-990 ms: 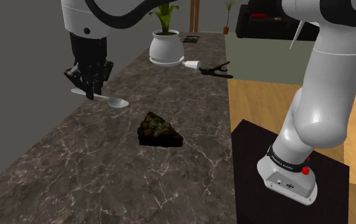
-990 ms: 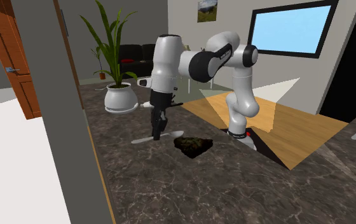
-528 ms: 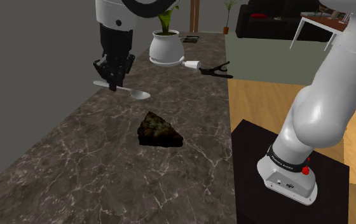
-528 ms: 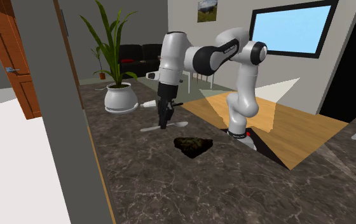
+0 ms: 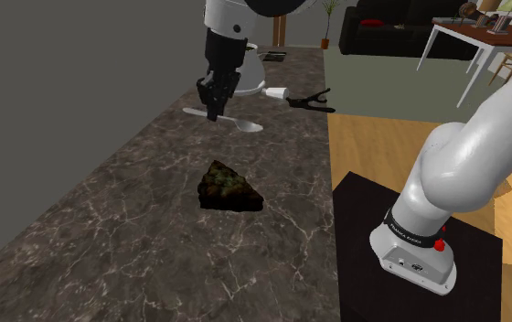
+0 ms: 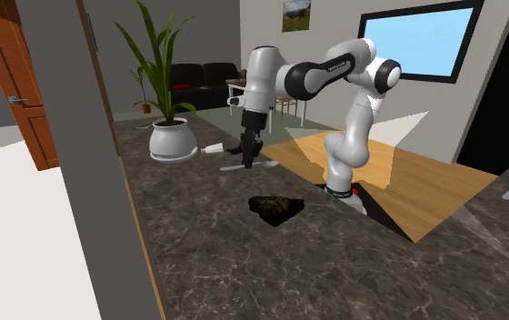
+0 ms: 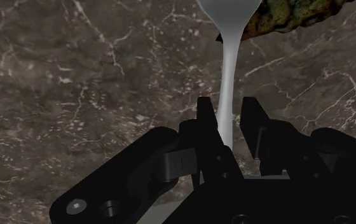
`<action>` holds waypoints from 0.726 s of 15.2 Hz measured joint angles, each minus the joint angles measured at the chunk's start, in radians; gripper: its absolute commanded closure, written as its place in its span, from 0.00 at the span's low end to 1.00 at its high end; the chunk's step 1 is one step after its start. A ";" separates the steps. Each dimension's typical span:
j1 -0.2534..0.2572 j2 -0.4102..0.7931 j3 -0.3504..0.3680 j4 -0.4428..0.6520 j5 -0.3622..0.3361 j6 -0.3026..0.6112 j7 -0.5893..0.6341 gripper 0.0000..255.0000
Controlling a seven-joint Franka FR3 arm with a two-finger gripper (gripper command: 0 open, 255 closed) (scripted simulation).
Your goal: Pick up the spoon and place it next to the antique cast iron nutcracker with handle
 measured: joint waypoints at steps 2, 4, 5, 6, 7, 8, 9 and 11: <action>-0.006 -0.046 -0.034 -0.043 0.012 -0.008 -0.047 1.00; -0.010 -0.107 -0.070 -0.105 0.025 -0.015 -0.094 1.00; -0.013 -0.139 -0.091 -0.130 0.028 -0.026 -0.118 1.00; -0.015 -0.169 -0.109 -0.162 0.031 -0.028 -0.141 1.00; -0.018 -0.197 -0.124 -0.173 0.031 -0.046 -0.156 1.00; -0.021 -0.228 -0.143 -0.197 0.031 -0.057 -0.176 1.00; -0.025 -0.258 -0.166 -0.220 0.028 -0.070 -0.200 1.00; -0.035 -0.309 -0.204 -0.257 0.020 -0.092 -0.241 1.00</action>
